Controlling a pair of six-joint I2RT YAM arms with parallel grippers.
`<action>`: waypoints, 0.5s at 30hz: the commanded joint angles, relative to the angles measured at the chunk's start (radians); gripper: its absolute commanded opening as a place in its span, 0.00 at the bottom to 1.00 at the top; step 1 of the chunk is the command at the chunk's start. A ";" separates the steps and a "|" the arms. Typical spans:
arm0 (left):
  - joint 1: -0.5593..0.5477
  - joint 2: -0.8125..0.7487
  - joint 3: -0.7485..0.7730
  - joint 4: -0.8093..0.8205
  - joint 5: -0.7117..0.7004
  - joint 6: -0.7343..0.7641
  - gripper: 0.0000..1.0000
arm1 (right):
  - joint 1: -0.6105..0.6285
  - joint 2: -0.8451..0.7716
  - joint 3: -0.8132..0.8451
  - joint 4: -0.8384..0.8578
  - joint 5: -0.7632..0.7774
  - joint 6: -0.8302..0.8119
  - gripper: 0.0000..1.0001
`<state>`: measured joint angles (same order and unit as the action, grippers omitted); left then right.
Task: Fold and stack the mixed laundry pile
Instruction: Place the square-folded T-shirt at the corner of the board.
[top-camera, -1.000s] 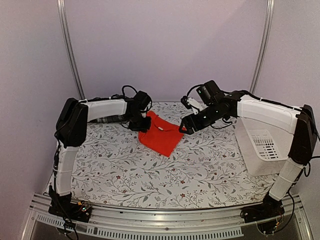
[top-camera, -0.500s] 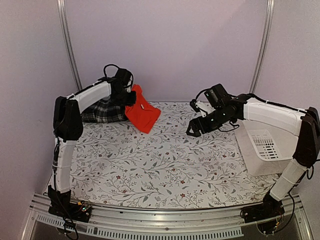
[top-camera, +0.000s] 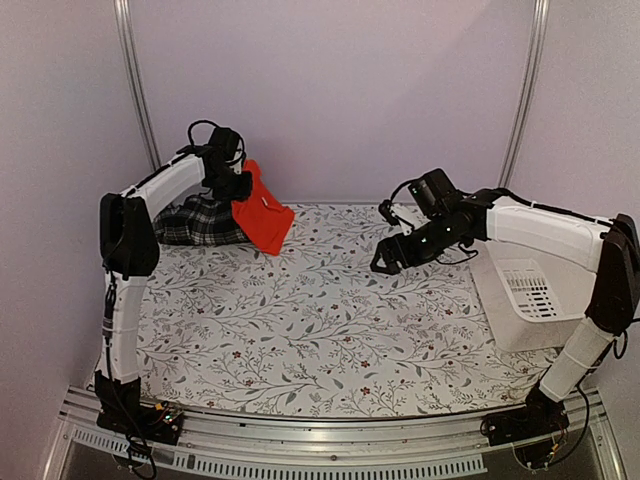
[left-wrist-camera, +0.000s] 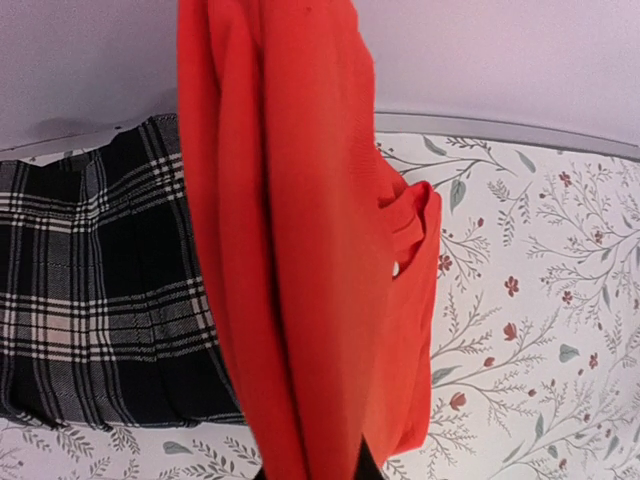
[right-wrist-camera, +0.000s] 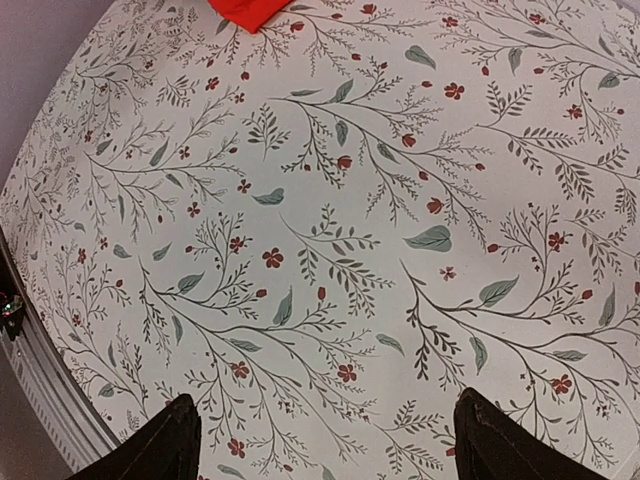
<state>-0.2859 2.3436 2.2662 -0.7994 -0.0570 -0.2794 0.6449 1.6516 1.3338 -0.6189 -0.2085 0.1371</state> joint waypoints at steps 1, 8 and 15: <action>0.027 -0.046 0.031 -0.012 -0.003 0.041 0.00 | -0.006 0.025 0.012 0.024 -0.029 0.012 0.86; 0.060 -0.073 0.049 -0.002 0.008 0.061 0.00 | -0.006 0.044 0.028 0.026 -0.037 0.014 0.87; 0.125 -0.096 0.048 0.012 0.046 0.055 0.00 | -0.006 0.056 0.039 0.028 -0.044 0.021 0.87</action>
<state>-0.2134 2.3219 2.2768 -0.8165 -0.0277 -0.2356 0.6449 1.6928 1.3361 -0.6052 -0.2390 0.1432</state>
